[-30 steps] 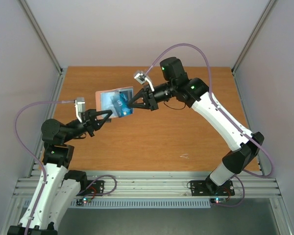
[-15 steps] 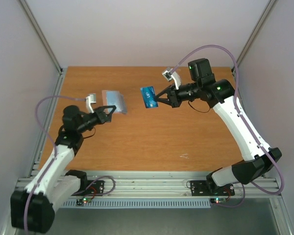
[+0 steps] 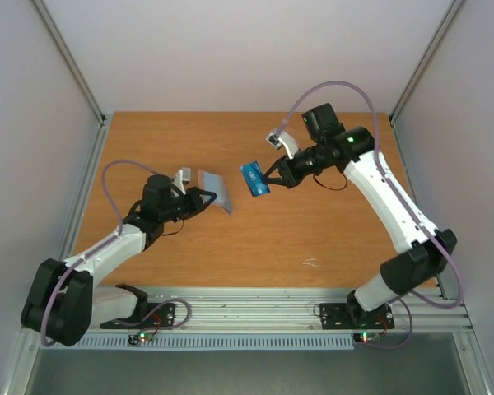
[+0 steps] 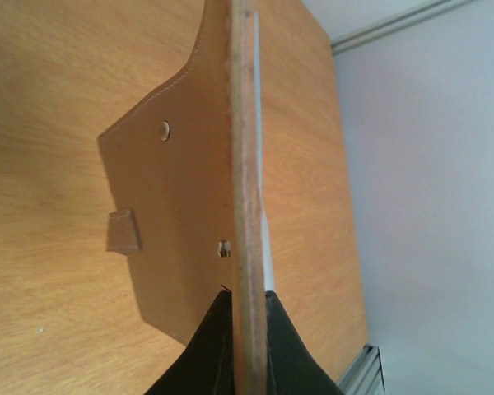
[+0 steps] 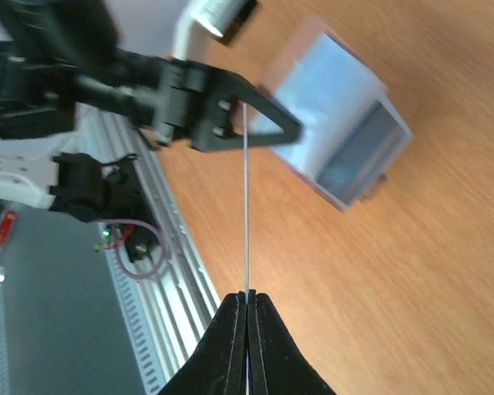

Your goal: Take the credit cards out of the card holder

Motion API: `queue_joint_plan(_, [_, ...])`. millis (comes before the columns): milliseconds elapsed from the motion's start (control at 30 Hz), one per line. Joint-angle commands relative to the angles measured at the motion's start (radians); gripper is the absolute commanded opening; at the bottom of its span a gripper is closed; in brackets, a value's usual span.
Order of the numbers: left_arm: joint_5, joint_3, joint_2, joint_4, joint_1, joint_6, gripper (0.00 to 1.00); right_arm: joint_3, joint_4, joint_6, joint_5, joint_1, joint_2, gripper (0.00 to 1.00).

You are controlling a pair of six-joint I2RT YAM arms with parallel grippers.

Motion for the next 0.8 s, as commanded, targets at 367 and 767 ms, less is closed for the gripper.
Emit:
queue_joint_plan(367, [-0.154, 0.090, -0.426, -0.305, 0.288, 0.270, 0.00, 0.371, -0.270, -0.789, 0.485, 0.212, 0.561, 0.01])
queue_joint_plan(767, [-0.195, 0.017, -0.573, -0.341, 0.395, 0.297, 0.00, 0.544, -0.318, -0.955, 0.718, 0.290, 0.821, 0.01])
